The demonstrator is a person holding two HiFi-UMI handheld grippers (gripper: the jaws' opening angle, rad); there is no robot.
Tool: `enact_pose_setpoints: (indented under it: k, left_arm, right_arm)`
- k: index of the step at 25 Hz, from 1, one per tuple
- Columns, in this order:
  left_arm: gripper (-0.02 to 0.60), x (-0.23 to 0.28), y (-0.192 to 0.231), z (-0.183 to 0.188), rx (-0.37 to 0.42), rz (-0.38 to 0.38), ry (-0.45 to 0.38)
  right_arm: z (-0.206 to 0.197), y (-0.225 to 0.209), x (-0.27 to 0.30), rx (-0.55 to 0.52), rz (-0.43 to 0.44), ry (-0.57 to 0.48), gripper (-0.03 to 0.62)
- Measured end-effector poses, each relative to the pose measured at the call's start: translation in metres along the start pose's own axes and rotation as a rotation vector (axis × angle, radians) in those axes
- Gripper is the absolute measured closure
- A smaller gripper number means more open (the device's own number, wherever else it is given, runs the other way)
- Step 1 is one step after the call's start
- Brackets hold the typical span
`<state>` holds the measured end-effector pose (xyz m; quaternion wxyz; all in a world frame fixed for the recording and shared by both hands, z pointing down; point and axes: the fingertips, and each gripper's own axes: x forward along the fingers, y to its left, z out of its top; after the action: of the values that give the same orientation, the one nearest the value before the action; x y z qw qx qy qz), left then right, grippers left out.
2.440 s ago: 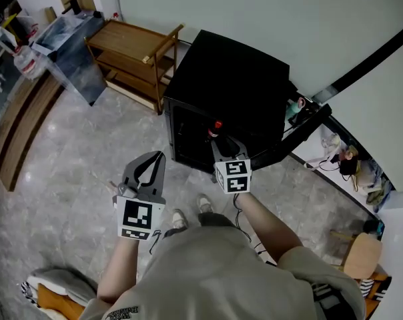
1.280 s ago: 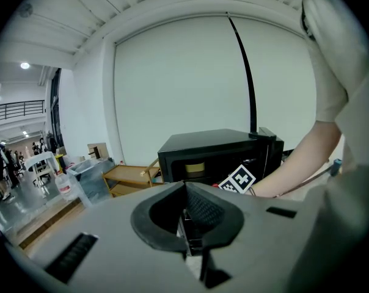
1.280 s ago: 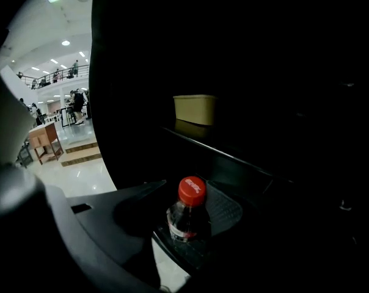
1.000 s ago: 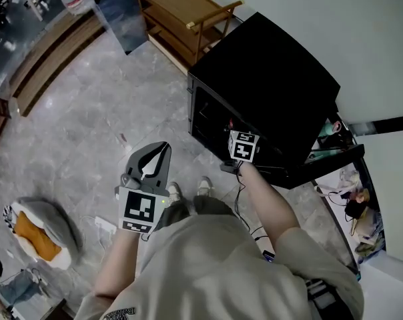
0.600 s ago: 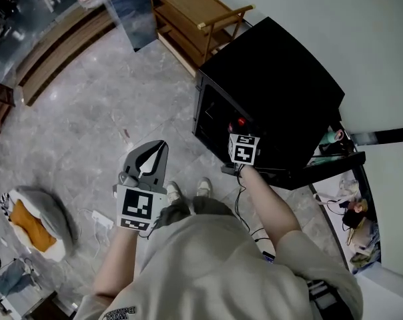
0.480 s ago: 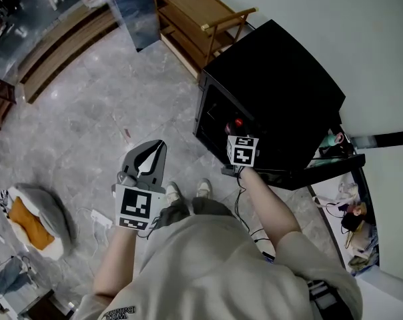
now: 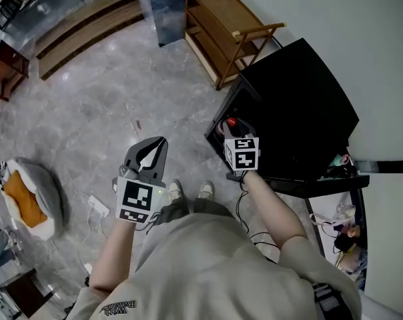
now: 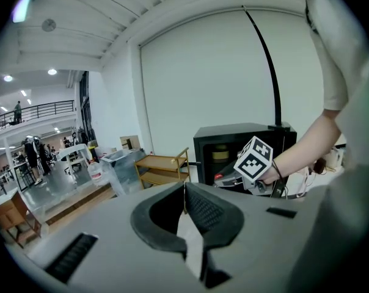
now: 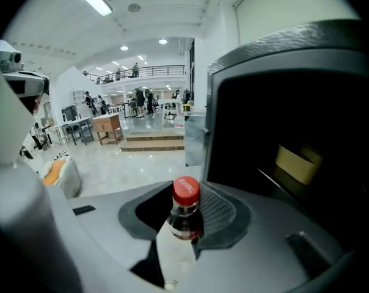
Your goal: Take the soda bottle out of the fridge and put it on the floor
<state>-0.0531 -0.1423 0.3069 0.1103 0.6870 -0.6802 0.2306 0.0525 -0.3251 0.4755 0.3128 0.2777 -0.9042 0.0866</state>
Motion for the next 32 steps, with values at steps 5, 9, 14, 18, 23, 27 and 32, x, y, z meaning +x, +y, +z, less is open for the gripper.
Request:
enact_pose_setpoints:
  k: [5, 9, 14, 18, 23, 27, 32]
  left_arm:
    - [0.574, -0.028, 0.032, -0.017, -0.031, 0.079, 0.022]
    - [0.574, -0.053, 0.056, -0.035, -0.064, 0.147, 0.044]
    - [0.574, -0.078, 0.078, -0.060, -0.110, 0.218, 0.079]
    - [0.574, -0.094, 0.092, -0.082, -0.155, 0.253, 0.115]
    - [0.574, -0.094, 0.099, -0.107, -0.192, 0.255, 0.148]
    - [0.574, -0.083, 0.100, -0.130, -0.200, 0.229, 0.178]
    - [0.574, -0.052, 0.097, -0.161, -0.205, 0.183, 0.238]
  right_arm:
    - [0.023, 0.068, 0.012, -0.091, 0.137, 0.002, 0.484]
    - [0.035, 0.122, 0.022, -0.167, 0.236, 0.015, 0.484]
    - [0.042, 0.176, 0.033, -0.236, 0.331, 0.025, 0.484]
    - [0.046, 0.211, 0.043, -0.244, 0.392, 0.043, 0.483]
    - [0.044, 0.233, 0.054, -0.274, 0.416, 0.063, 0.484]
    - [0.032, 0.249, 0.069, -0.298, 0.427, 0.092, 0.484]
    - [0.004, 0.247, 0.092, -0.279, 0.425, 0.154, 0.483]
